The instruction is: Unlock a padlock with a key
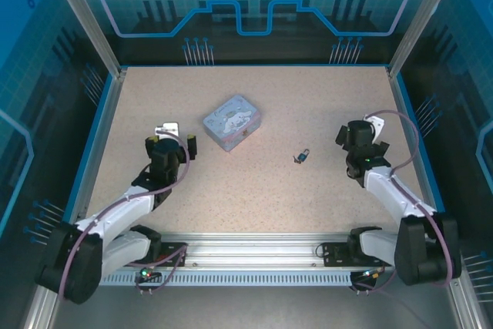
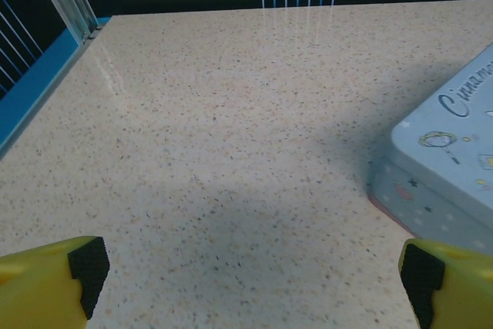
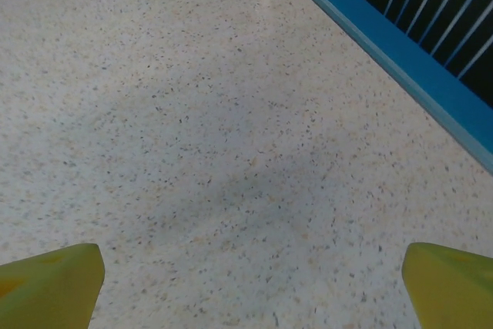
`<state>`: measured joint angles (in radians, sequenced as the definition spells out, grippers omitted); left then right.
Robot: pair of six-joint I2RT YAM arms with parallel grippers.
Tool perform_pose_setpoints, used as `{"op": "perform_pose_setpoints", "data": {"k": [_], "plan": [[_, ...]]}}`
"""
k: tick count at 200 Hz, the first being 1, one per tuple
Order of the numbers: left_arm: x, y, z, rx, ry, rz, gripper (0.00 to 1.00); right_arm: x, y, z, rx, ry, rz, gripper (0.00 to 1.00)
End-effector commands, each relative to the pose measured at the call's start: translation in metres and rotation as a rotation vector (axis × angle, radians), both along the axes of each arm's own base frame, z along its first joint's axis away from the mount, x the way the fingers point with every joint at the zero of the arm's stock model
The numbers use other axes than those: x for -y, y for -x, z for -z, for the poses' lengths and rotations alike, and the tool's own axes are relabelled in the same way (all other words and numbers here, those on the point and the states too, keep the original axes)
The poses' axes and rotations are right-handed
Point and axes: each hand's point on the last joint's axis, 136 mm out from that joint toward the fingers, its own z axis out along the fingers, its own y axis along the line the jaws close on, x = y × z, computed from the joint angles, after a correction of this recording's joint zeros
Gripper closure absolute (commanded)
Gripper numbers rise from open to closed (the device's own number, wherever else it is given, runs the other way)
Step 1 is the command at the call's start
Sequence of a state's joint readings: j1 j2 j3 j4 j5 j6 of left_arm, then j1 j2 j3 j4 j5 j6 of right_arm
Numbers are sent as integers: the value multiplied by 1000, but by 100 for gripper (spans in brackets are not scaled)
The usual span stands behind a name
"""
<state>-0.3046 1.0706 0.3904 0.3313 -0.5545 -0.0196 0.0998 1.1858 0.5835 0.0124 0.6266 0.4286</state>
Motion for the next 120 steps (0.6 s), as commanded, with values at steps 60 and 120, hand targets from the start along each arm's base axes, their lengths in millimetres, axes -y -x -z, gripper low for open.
{"op": "perform_pose_setpoints", "data": {"k": [60,120], "plan": [[-13,-34,11,157,-47,-3,1,-18,-35,7,164,187,-157,0],[-22,-54,36,108,84,69,1,-27,-41,17,213,88,-309,0]]}}
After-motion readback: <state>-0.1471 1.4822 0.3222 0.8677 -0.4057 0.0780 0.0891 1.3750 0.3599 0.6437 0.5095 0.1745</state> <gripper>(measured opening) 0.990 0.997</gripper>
